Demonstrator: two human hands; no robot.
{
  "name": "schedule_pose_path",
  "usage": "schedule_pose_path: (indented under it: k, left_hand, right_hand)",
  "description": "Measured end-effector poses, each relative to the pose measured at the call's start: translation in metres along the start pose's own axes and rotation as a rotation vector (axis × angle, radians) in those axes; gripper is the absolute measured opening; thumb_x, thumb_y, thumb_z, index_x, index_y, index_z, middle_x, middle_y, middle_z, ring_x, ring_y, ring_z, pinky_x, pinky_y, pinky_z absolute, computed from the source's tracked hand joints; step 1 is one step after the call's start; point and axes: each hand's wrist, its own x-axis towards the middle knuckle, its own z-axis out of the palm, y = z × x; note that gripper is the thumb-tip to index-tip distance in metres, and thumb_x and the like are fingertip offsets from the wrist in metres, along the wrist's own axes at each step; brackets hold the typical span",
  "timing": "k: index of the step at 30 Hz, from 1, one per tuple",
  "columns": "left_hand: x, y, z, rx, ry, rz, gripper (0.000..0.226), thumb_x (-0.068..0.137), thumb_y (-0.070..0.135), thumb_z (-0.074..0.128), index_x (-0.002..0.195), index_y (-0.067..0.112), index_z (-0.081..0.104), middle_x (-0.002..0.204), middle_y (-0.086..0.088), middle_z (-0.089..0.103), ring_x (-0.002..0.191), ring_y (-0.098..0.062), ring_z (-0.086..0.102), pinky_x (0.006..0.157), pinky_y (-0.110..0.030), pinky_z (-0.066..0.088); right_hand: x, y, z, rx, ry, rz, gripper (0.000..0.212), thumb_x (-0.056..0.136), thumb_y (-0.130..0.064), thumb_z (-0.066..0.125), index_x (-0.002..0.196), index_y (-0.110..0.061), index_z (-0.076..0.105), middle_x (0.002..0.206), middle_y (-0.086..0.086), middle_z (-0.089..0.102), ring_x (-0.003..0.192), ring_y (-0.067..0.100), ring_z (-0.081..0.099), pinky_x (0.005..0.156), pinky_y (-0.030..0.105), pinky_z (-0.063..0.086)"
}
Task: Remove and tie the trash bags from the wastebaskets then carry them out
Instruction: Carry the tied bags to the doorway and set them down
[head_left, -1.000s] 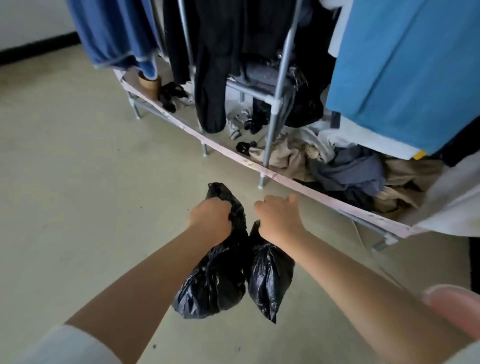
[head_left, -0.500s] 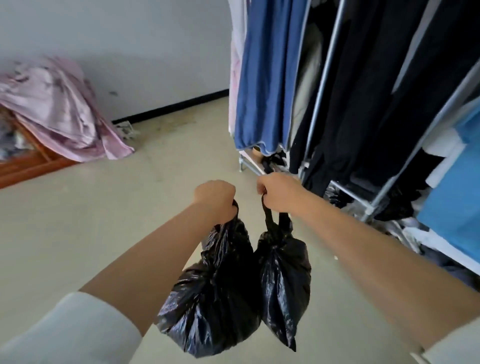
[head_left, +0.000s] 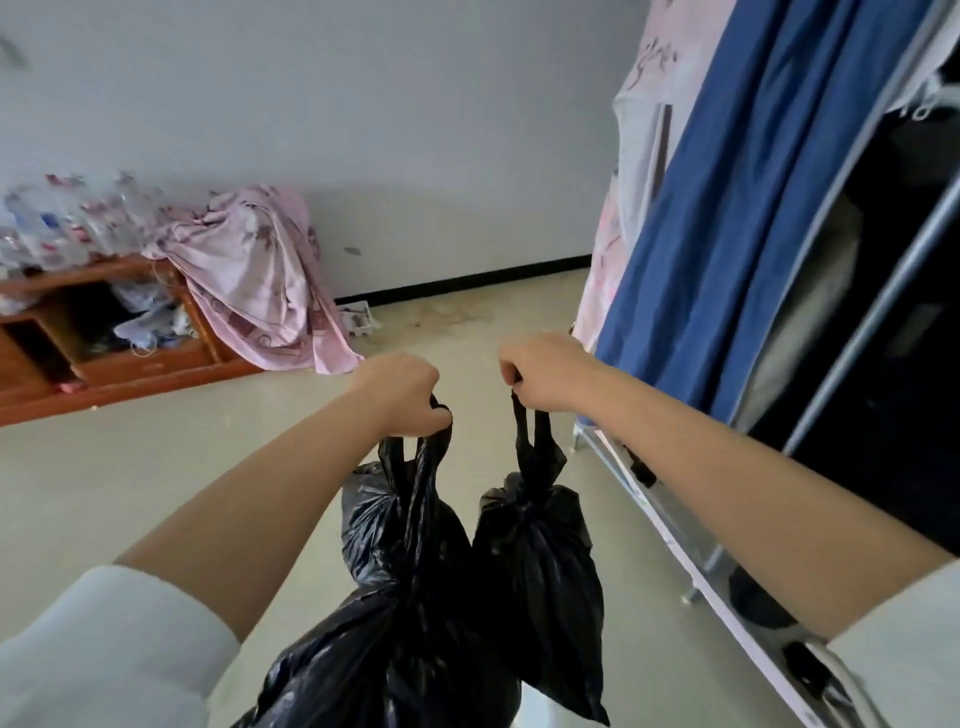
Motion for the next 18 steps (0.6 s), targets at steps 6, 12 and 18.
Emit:
schedule_pose_path:
  k: [6, 12, 18]
  left_hand:
    - [0.129, -0.070, -0.006, 0.054, 0.059, -0.077, 0.030, 0.085, 0.038, 0.048, 0.074, 0.010, 0.043, 0.060, 0.003, 0.034, 0.076, -0.022, 0.043, 0.059, -0.027, 0.035]
    - [0.304, -0.144, -0.008, 0.040, 0.155, -0.064, 0.032, 0.083, 0.039, 0.049, 0.075, 0.008, 0.047, 0.061, 0.001, 0.039, 0.074, -0.024, 0.047, 0.049, -0.023, 0.030]
    - [0.482, -0.199, -0.020, 0.001, 0.129, 0.016, 0.029, 0.085, 0.034, 0.048, 0.074, 0.008, 0.046, 0.058, 0.001, 0.036, 0.070, -0.025, 0.047, 0.044, -0.022, 0.026]
  right_hand:
    - [0.158, 0.029, -0.029, -0.017, 0.095, -0.081, 0.030, 0.082, 0.001, 0.045, 0.103, -0.010, 0.063, 0.113, 0.007, 0.065, 0.114, 0.029, 0.051, 0.090, 0.034, 0.041]
    - [0.335, 0.069, -0.043, -0.190, 0.228, -0.054, 0.030, 0.085, 0.002, 0.044, 0.107, -0.006, 0.062, 0.111, 0.013, 0.064, 0.111, 0.031, 0.052, 0.077, 0.033, 0.043]
    - [0.502, 0.129, -0.065, -0.302, 0.266, 0.032, 0.021, 0.090, -0.006, 0.046, 0.100, -0.001, 0.063, 0.108, 0.013, 0.062, 0.108, 0.030, 0.051, 0.070, 0.031, 0.037]
